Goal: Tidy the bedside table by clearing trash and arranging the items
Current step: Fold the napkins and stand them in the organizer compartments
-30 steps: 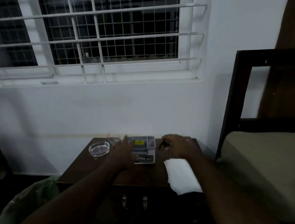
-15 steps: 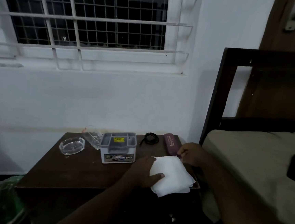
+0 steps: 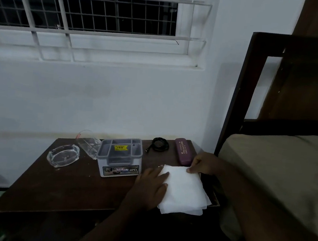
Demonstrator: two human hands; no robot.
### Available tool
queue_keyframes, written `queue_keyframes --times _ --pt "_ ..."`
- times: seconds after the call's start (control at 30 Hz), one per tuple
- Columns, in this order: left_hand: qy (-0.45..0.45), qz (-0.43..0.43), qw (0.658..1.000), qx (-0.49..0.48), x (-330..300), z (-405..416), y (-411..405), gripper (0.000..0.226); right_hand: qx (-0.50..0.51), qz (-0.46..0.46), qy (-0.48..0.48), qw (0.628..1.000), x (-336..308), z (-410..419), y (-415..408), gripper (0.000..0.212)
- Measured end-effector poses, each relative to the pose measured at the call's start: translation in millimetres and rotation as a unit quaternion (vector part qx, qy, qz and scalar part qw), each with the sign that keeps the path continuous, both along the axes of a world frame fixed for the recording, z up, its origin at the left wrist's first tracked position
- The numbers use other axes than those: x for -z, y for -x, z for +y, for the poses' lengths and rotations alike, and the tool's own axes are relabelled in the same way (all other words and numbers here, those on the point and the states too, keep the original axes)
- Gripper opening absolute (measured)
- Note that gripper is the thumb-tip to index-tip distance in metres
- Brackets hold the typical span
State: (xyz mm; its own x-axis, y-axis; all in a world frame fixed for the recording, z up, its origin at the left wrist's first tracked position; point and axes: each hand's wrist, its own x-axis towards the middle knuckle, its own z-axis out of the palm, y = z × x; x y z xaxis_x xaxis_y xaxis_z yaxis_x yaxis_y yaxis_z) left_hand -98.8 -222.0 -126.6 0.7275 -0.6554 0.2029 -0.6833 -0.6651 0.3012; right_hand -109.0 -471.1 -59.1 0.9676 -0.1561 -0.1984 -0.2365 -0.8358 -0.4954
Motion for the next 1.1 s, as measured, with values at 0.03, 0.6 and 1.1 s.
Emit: queue_keyframes --times 0.03,0.6,1.1 --pt "-0.002 -0.003 1.0 0.001 1 1 -1 0.07 0.003 -0.002 -0.004 1.0 0 1 0 0.024" --pt "-0.03 -0.04 0.999 -0.008 2 3 5 0.076 -0.071 0.002 0.075 0.995 0 30 4 0.039" --pt "-0.02 -0.032 0.999 -0.022 1 2 6 0.086 -0.104 -0.034 0.11 0.988 5 34 -2 0.034"
